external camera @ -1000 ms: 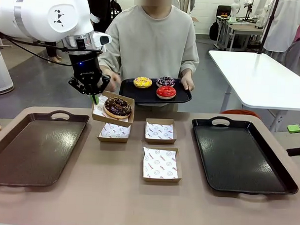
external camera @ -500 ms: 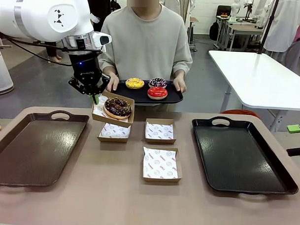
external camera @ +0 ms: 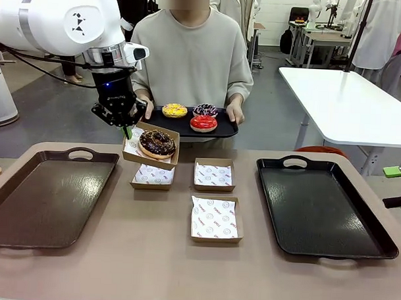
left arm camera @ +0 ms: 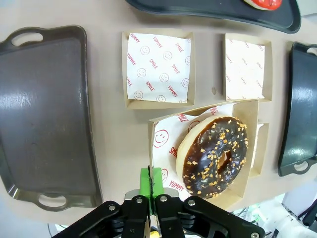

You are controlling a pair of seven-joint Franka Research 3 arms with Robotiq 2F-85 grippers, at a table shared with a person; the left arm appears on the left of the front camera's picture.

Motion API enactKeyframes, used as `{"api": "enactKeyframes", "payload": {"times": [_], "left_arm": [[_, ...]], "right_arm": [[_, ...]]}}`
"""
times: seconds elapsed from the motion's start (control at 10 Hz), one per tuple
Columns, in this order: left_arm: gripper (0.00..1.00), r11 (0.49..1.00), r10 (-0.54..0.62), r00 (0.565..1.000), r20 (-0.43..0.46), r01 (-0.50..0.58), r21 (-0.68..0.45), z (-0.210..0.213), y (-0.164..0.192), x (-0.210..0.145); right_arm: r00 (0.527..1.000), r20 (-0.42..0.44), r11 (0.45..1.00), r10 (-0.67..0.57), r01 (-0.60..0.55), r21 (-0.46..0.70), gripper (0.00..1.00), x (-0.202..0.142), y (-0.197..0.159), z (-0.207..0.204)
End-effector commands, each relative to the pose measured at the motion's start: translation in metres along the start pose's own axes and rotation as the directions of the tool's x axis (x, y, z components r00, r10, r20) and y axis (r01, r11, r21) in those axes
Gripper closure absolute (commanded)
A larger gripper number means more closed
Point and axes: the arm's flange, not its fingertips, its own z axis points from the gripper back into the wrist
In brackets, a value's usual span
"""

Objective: Individually package the donuts and arrange them on the tray.
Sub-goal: Place the picked Paper togo box on the Handle tray while simultaneously picking up another Paper togo box from the table with the other hand.

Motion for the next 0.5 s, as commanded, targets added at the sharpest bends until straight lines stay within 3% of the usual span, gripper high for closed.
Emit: {"api": "enactKeyframes", "payload": {"times": [0.0,0.4], "left_arm": [[0.99,0.999,-0.023,1.0,0.009,0.023,-0.044,0.018,0.022,0.003],[0.99,0.993,-0.079,0.997,-0.008,0.078,-0.091,0.079,0.083,-0.053]], "right_arm": [[0.992,-0.094,0.988,0.086,-0.097,-0.12,0.0,0.0,0.035,-0.019],[0.978,-0.19,0.924,0.085,-0.149,-0.353,0.0,0.011,0.128,-0.066]]}}
